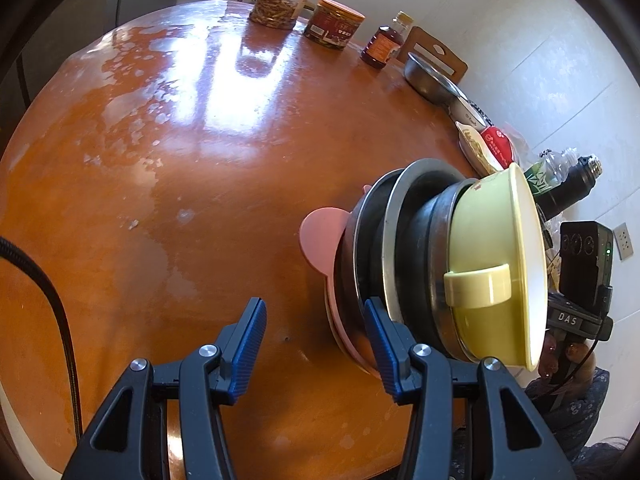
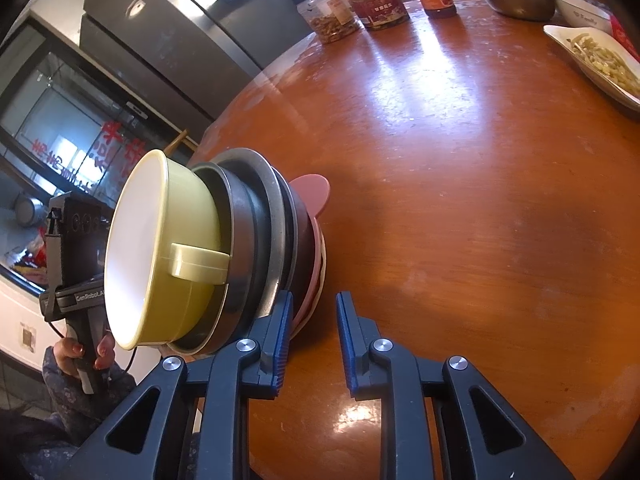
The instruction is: Organize plates and bowls
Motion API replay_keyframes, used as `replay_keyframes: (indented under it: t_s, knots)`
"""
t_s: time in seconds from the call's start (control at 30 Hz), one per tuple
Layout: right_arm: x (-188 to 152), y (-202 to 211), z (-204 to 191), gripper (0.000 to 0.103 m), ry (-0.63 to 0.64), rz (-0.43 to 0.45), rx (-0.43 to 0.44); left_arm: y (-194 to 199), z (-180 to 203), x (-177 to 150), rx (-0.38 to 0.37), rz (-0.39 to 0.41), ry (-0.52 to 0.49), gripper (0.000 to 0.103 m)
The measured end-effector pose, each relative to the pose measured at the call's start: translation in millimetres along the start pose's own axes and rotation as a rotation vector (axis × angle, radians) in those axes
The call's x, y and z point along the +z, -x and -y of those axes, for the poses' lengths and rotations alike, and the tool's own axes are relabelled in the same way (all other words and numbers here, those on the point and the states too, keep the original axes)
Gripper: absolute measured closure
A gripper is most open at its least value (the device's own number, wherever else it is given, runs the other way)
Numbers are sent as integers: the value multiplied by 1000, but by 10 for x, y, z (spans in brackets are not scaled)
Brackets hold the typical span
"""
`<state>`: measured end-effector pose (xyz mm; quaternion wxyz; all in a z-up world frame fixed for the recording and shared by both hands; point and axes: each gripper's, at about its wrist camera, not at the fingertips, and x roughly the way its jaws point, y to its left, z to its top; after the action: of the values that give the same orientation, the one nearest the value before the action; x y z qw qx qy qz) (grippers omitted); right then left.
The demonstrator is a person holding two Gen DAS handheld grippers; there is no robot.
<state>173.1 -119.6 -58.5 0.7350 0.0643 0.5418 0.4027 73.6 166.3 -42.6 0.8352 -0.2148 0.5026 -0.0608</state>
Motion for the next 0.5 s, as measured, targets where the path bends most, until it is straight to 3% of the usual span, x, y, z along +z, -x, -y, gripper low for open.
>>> replay_keyframes:
  t_s: [0.5]
  knots:
    - [-65, 165, 120, 79, -34, 26, -23, -111, 178, 101, -2, -15, -42, 54]
